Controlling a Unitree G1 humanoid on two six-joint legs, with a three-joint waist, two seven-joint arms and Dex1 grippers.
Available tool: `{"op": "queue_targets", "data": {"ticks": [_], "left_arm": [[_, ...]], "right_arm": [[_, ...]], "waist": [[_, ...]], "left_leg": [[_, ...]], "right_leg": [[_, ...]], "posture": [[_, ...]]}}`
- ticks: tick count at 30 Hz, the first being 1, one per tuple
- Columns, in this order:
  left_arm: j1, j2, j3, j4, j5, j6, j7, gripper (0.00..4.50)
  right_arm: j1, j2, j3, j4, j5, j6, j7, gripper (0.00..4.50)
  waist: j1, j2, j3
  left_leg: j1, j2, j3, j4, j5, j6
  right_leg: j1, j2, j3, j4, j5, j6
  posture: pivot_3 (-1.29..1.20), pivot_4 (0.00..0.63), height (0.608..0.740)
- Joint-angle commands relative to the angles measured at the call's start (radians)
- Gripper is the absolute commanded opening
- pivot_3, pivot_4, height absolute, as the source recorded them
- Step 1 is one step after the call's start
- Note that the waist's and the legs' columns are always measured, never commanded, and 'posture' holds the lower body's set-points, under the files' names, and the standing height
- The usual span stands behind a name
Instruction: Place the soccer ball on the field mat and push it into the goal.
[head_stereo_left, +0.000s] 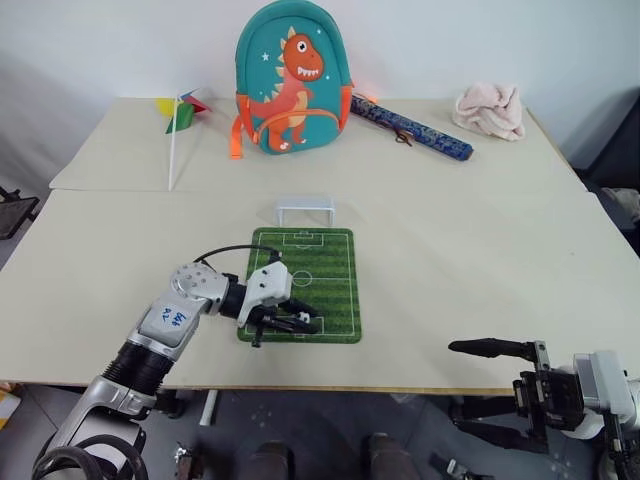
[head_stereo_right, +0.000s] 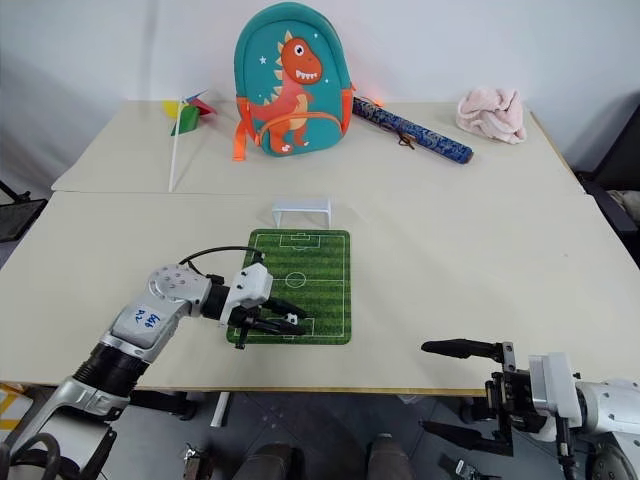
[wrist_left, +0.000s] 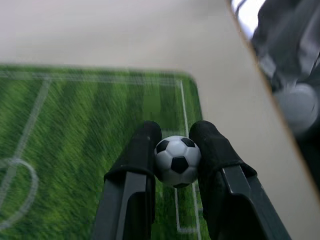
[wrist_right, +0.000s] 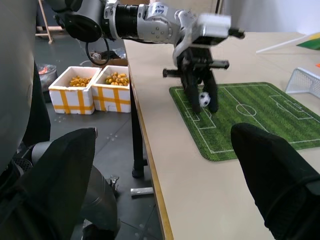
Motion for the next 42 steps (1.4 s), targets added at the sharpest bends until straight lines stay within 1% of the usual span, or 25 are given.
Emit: {"op": "queue_targets", "data": {"ticks": [1, 8, 13, 15, 17, 21, 28, 33, 35, 39, 42], "left_arm": [[0.009, 0.009, -0.003, 0.004, 0.042, -0.046, -0.001, 0.87], [0.018, -0.039, 0.031, 0.034, 0.035, -0.089, 0.035, 0.87], [0.017, -0.048, 0.036, 0.063, 0.051, -0.119, 0.036, 0.87], [0.023, -0.045, 0.035, 0.056, 0.034, -0.101, 0.015, 0.87], [0.029, -0.046, 0.038, 0.046, 0.022, -0.105, 0.003, 1.6], [0.029, -0.056, 0.056, 0.049, 0.032, -0.153, 0.027, 2.7], [0.027, -0.059, 0.067, 0.044, 0.02, -0.151, 0.019, 2.7], [0.031, -0.058, 0.108, 0.01, -0.04, -0.141, -0.006, 2.7], [0.035, -0.055, 0.142, -0.013, -0.087, -0.137, -0.026, 2.7], [0.045, -0.016, 0.261, -0.095, -0.242, -0.094, -0.087, 2.7], [0.071, 0.033, 0.303, -0.15, -0.293, -0.028, -0.102, 2.7]], "right_arm": [[-0.029, 0.001, -0.028, 0.015, -0.011, -0.015, -0.02, 4.5], [-0.085, 0.037, 0.015, 0.072, -0.053, -0.037, -0.037, 4.5], [-0.097, 0.054, 0.035, 0.095, -0.063, -0.048, -0.025, 4.5], [-0.098, 0.057, 0.037, 0.101, -0.064, -0.051, -0.024, 4.5], [-0.096, 0.057, 0.039, 0.11, -0.065, -0.058, -0.018, 4.5], [-0.082, 0.06, 0.034, 0.126, -0.063, -0.076, -0.004, 4.5], [-0.061, 0.064, 0.043, 0.134, -0.061, -0.087, 0.002, 4.5], [-0.047, 0.065, 0.051, 0.136, -0.061, -0.078, 0.002, 4.5], [-0.041, 0.065, 0.051, 0.142, -0.062, -0.075, 0.003, 4.5], [-0.035, 0.067, 0.054, 0.173, -0.073, -0.083, 0.013, 4.5], [-0.039, 0.07, 0.055, 0.178, -0.073, -0.084, 0.012, 4.5]], "waist": [[0.002, 0.0, 0.0], [0.006, 0.0, 0.0], [0.006, 0.0, 0.0], [0.006, 0.0, 0.0], [0.006, 0.0, 0.0], [0.006, 0.0, 0.0], [0.006, 0.0, 0.0], [0.004, 0.0, 0.0], [0.004, 0.0, 0.0], [0.001, 0.0, 0.0], [0.0, 0.0, 0.0]], "left_leg": [[0.0, 0.0, 0.0, 0.0, 0.0, 0.0], [0.0, -0.001, -0.001, 0.001, 0.0, 0.0], [0.0, -0.001, -0.001, 0.001, 0.0, 0.0], [0.0, -0.001, -0.001, 0.001, 0.0, 0.0], [0.0, -0.001, -0.001, 0.001, 0.0, 0.0], [0.0, -0.001, -0.001, 0.001, 0.0, 0.0], [0.0, -0.001, -0.001, 0.001, 0.0, 0.0], [0.0, -0.001, -0.001, 0.001, 0.0, 0.0], [0.0, -0.001, -0.001, 0.001, 0.0, 0.0], [0.0, 0.0, -0.002, 0.001, 0.0, 0.0], [0.0, 0.0, -0.002, 0.001, 0.0, 0.0]], "right_leg": [[0.0, 0.0, 0.0, 0.0, 0.0, 0.0], [0.001, -0.001, 0.0, 0.0, 0.0, 0.0], [0.0, -0.001, -0.001, 0.0, 0.0, 0.0], [0.0, -0.001, 0.0, 0.0, 0.0, 0.0], [0.001, -0.001, -0.001, 0.0, 0.0, 0.0], [0.0, -0.001, -0.001, 0.0, 0.0, 0.0], [0.0, -0.001, -0.001, 0.0, 0.0, 0.0], [0.0, -0.001, -0.001, 0.0, 0.0, 0.0], [0.0, -0.001, -0.001, 0.0, 0.0, 0.0], [0.0, -0.001, -0.001, 0.0, 0.0, 0.0], [0.0, -0.001, -0.001, 0.0, 0.0, 0.0]], "posture": [[0.0, 0.15, 0.74], [0.0, 0.15, 0.74], [0.0, 0.15, 0.74], [0.0, 0.15, 0.74], [0.0, 0.15, 0.74], [0.0, 0.15, 0.74], [0.0, 0.15, 0.74], [0.0, 0.15, 0.74], [0.0, 0.15, 0.74], [0.0, 0.15, 0.74], [0.0, 0.15, 0.74]]}}
